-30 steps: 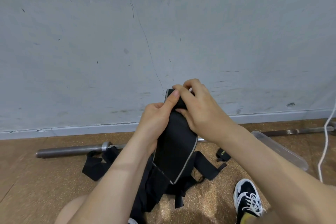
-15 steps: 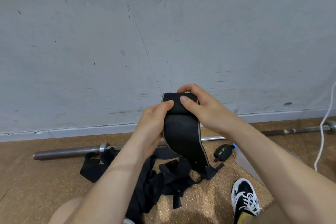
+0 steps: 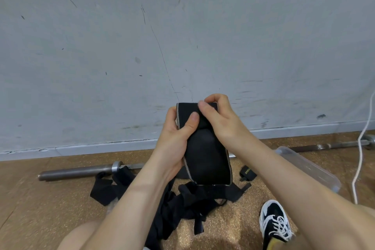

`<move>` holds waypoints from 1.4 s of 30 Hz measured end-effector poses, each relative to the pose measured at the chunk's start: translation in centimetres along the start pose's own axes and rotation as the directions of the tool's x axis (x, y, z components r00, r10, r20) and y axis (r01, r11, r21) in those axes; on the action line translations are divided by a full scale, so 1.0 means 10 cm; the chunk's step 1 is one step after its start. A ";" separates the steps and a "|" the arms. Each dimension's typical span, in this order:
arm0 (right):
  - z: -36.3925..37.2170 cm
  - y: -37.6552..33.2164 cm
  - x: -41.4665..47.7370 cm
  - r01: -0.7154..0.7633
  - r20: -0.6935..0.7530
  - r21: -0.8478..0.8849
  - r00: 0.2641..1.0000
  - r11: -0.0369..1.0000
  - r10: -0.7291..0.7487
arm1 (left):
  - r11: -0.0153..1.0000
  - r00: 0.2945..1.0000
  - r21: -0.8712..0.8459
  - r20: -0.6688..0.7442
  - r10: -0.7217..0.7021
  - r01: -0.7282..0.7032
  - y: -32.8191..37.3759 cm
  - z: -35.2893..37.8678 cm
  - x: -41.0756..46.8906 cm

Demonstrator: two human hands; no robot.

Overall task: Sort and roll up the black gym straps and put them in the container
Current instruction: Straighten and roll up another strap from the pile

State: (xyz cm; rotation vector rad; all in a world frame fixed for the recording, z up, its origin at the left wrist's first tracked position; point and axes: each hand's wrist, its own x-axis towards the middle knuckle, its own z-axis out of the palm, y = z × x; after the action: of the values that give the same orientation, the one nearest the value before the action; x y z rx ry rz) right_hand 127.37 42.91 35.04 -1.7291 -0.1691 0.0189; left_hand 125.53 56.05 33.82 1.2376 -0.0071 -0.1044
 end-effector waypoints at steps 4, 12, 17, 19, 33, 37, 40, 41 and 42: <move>-0.08 0.05 0.05 -0.100 0.049 0.015 0.994 0.995 0.099 | 0.995 0.997 0.067 -0.008 0.075 -0.074 -0.06 0.02 0.02; -0.03 0.10 -0.02 0.195 0.057 -0.139 0.980 0.971 -0.188 | 0.987 0.997 -0.145 0.037 -0.061 0.065 -0.01 0.03 0.06; 0.01 0.04 0.01 -0.010 0.061 0.046 0.998 0.999 0.007 | 0.997 0.997 -0.061 -0.046 0.054 -0.057 -0.02 0.02 0.08; -0.02 0.01 0.01 -0.109 0.084 0.086 0.991 0.990 0.102 | 0.995 0.994 -0.010 -0.048 0.096 -0.096 -0.02 0.02 0.08; -0.07 0.07 -0.03 0.065 0.148 0.073 0.986 0.995 -0.076 | 0.994 0.998 -0.099 -0.037 -0.055 0.051 0.11 0.01 0.06; -0.05 0.08 -0.04 0.032 0.154 0.074 0.987 0.997 -0.043 | 0.998 0.994 0.035 -0.102 -0.038 0.042 0.15 -0.05 0.07; -0.04 0.06 -0.04 -0.209 0.217 0.260 0.964 0.943 0.154 | 0.999 0.984 -0.006 -0.170 0.047 -0.049 0.16 -0.06 0.08; -0.03 0.05 -0.05 -0.242 0.256 0.280 0.951 0.929 0.171 | 0.998 0.981 -0.013 -0.182 0.061 -0.064 0.17 -0.06 0.08; -0.02 0.07 -0.04 -0.253 0.292 0.300 0.942 0.920 0.164 | 0.997 0.978 -0.008 -0.194 0.077 -0.080 0.16 -0.05 0.08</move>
State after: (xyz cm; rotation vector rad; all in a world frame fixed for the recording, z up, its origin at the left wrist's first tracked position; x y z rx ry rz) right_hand 127.03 42.53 34.40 -1.3916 -0.1619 0.4162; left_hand 126.52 57.03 35.14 1.2262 0.1136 0.0849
